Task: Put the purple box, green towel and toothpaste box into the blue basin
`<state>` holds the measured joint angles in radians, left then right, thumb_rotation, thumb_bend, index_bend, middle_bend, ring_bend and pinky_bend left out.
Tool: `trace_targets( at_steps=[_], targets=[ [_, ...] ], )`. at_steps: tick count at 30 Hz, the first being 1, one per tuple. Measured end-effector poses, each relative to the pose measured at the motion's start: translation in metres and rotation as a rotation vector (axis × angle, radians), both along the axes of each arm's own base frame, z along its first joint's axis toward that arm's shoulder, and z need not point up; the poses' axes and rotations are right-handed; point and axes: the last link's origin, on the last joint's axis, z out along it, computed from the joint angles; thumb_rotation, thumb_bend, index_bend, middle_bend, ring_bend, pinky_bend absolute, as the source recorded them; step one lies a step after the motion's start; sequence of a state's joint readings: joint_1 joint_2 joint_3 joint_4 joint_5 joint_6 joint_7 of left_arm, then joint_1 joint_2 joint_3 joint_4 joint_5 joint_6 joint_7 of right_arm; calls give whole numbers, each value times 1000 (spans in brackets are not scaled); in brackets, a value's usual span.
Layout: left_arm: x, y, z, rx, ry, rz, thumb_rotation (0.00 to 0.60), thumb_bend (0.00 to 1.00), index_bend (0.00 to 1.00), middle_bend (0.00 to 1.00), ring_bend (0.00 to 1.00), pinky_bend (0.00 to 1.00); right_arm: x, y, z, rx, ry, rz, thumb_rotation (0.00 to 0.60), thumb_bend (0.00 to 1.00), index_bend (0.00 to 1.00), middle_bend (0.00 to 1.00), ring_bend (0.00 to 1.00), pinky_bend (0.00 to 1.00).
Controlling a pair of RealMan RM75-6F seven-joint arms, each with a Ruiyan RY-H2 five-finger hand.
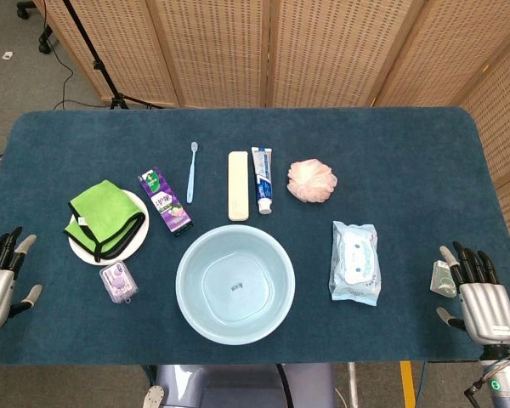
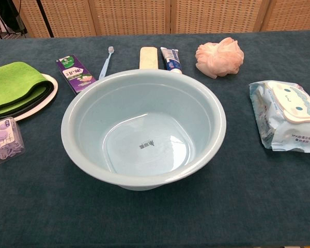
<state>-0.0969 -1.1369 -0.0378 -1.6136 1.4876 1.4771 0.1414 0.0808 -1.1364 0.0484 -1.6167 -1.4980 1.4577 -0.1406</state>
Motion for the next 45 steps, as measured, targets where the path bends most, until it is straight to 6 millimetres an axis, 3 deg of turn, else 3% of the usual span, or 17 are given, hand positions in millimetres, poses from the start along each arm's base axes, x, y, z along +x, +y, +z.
trace_targets(
  at_steps=[45],
  targets=[
    [-1,2,0,-45,11,17,600,272,0,0,0,8,2,1,-7,28,8,2,600,53,0,0,0,0]
  ],
)
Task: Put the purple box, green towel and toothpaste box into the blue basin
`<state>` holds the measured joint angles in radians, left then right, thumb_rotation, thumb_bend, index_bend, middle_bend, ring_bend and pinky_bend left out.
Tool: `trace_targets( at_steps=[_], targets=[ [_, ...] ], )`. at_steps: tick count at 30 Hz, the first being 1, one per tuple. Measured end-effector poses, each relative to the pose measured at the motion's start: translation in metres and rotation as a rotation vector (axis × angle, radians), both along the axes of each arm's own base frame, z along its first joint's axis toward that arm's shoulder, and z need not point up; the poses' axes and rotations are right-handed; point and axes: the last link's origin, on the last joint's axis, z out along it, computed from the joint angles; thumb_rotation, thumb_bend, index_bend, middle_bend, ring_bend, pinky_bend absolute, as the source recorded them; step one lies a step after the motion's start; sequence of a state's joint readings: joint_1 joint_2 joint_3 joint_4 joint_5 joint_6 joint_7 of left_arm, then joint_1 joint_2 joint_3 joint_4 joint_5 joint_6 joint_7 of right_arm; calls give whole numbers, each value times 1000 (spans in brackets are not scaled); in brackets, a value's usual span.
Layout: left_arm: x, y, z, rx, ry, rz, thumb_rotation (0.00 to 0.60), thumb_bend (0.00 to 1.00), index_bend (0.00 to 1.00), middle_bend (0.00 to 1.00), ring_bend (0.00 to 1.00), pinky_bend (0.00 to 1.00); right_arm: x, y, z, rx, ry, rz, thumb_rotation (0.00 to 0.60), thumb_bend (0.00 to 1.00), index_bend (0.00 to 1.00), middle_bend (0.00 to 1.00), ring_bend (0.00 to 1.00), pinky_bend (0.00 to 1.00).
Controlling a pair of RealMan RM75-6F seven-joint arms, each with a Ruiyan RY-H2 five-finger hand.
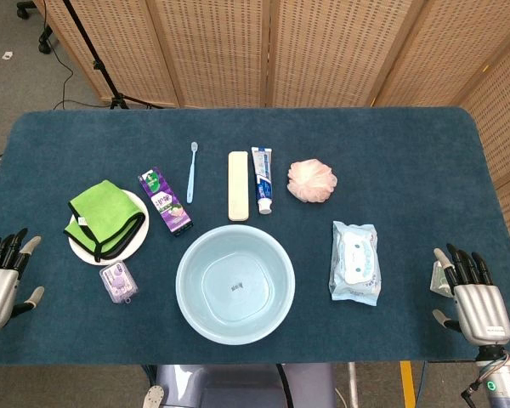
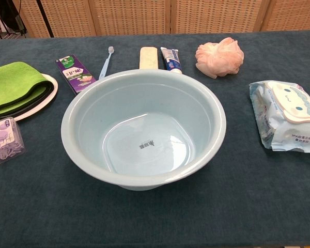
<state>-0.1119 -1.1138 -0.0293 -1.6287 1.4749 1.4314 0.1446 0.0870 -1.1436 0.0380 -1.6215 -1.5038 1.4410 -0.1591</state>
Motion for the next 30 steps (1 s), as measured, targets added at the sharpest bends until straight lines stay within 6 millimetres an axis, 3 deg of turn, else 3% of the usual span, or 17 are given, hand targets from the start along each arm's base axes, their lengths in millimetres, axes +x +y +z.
trace_targets(
  at_steps=[12,30],
  targets=[
    [5,14,3,-73,41,18,600,267,0,0,0,8,0,0,-3,13,3,-1,600,53,0,0,0,0],
    [36,56,-12,-443,125,0,600,264,0,0,0,8,1,0,-2,9,-10,12,600,55,0,0,0,0]
  ],
)
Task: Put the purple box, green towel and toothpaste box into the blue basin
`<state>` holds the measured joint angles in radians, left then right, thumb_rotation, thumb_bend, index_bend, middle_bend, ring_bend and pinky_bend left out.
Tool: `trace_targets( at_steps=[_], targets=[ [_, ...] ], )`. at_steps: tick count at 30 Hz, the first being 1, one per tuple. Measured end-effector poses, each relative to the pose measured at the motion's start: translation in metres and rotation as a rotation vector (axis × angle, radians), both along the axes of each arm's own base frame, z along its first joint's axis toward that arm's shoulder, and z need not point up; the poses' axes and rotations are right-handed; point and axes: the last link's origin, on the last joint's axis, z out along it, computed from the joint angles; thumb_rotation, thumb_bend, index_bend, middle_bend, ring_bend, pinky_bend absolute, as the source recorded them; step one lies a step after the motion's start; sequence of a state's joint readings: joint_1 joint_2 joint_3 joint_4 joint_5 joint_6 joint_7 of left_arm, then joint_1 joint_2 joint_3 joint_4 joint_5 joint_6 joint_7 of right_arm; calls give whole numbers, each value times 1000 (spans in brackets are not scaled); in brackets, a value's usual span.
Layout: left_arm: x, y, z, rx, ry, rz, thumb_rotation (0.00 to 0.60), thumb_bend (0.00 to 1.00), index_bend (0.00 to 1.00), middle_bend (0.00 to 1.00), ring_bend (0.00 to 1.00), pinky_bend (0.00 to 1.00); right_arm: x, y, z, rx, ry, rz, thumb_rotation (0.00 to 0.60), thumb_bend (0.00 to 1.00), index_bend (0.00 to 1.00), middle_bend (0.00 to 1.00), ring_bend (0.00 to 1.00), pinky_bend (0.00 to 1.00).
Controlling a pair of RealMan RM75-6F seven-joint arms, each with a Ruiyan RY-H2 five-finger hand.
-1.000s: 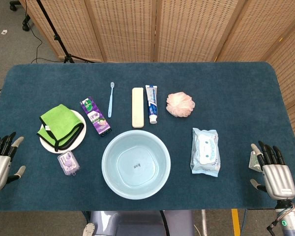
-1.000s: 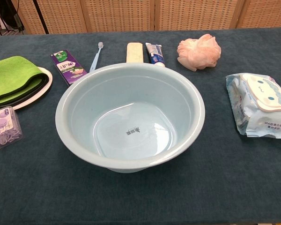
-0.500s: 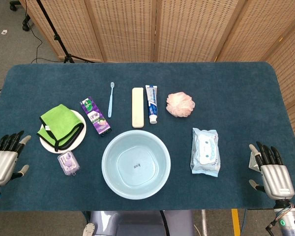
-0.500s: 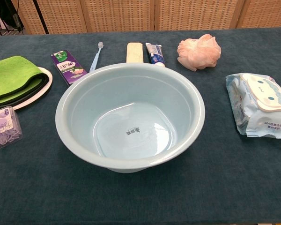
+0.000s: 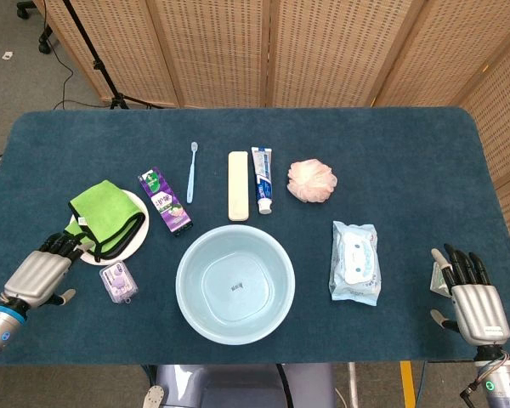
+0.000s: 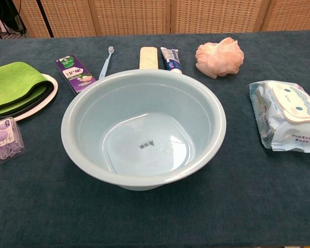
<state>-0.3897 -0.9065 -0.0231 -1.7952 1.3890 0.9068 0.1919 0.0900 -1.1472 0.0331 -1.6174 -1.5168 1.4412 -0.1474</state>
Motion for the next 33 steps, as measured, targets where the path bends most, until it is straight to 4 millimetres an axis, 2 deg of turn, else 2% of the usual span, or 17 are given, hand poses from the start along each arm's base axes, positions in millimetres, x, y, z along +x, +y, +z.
trace_targets(
  at_steps=[7,13,22,33],
  targets=[
    [11,20,-9,-86,29,-23,600,262,0,0,0,7,0,0,-1,4,-3,10,600,55,0,0,0,0],
    [19,26,-21,-144,48,-49,600,262,0,0,0,8,1,-1,0,-14,-16,22,600,79,0,0,0,0],
    [26,24,-36,-202,91,-96,600,262,0,0,0,8,0,-1,3,-35,-26,40,600,78,0,0,0,0],
    [20,21,-49,-250,124,-88,600,263,0,0,0,8,0,0,3,-31,-26,43,600,69,0,0,0,0]
  ],
)
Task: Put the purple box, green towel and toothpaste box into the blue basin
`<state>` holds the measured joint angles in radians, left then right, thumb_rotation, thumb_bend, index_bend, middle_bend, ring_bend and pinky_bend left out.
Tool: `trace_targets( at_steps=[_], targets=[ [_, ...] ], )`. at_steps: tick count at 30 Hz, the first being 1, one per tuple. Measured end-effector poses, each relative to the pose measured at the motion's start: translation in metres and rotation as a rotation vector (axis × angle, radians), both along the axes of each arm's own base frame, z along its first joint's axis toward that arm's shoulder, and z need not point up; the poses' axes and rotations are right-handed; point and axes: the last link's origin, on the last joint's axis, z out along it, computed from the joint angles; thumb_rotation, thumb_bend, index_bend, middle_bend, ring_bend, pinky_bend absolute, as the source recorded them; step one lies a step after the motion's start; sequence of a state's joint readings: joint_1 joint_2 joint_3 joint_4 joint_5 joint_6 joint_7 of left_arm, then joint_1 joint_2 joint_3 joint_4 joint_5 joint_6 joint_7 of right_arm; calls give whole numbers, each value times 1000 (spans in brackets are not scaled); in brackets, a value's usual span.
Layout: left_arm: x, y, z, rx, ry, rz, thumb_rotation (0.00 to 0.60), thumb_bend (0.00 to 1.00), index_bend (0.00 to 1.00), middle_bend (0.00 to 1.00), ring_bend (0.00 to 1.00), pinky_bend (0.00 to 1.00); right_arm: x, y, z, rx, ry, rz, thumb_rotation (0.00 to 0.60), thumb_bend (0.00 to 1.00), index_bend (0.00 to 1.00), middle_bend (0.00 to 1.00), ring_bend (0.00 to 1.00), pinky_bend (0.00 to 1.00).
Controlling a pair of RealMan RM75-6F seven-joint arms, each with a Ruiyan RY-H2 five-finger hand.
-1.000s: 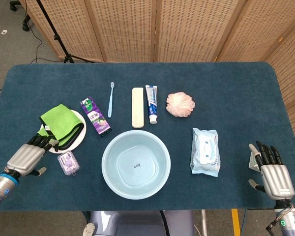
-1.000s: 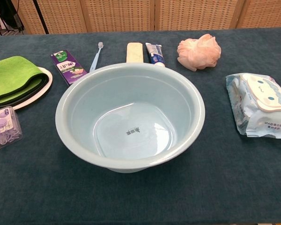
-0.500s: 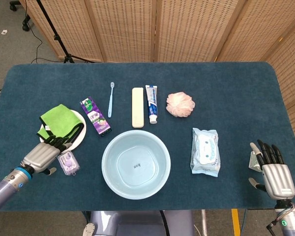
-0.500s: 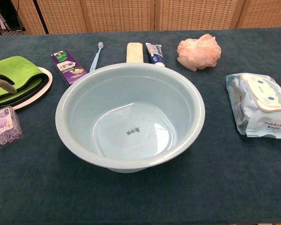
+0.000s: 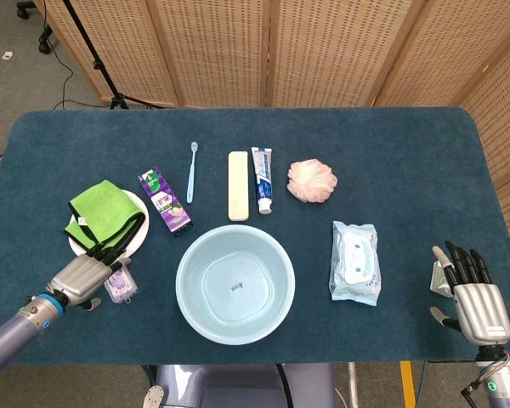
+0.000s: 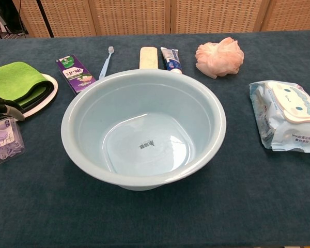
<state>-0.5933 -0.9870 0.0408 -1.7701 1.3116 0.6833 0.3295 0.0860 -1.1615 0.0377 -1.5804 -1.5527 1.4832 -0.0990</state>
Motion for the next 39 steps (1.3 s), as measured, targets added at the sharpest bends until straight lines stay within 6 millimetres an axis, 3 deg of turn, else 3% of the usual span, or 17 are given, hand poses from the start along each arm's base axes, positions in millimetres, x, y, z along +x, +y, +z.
trace_targets(
  at_steps=[12,16,20,23,32,39],
  targets=[
    [-1,-2,-15,23,-13,-24,600,282,15,0,0,24,0,1,3,-9,-12,2,600,62,0,0,0,0],
    [0,-2,-20,50,-28,-37,600,301,155,7,24,112,0,1,3,-13,-15,4,600,65,0,0,0,0],
    [2,-2,-23,106,-54,-73,600,323,378,118,149,234,0,1,3,-14,-17,6,600,61,0,0,0,0],
    [2,-2,-25,155,-75,-105,600,330,452,170,191,267,0,1,4,-16,-20,8,600,64,0,0,0,0],
    [-1,-3,-30,163,-86,-110,600,353,527,228,248,305,0,2,4,-20,-25,10,600,64,0,0,0,0],
    [9,5,-19,215,-129,-127,600,356,527,236,248,304,0,1,5,-23,-28,6,600,57,0,0,0,0]
  ],
)
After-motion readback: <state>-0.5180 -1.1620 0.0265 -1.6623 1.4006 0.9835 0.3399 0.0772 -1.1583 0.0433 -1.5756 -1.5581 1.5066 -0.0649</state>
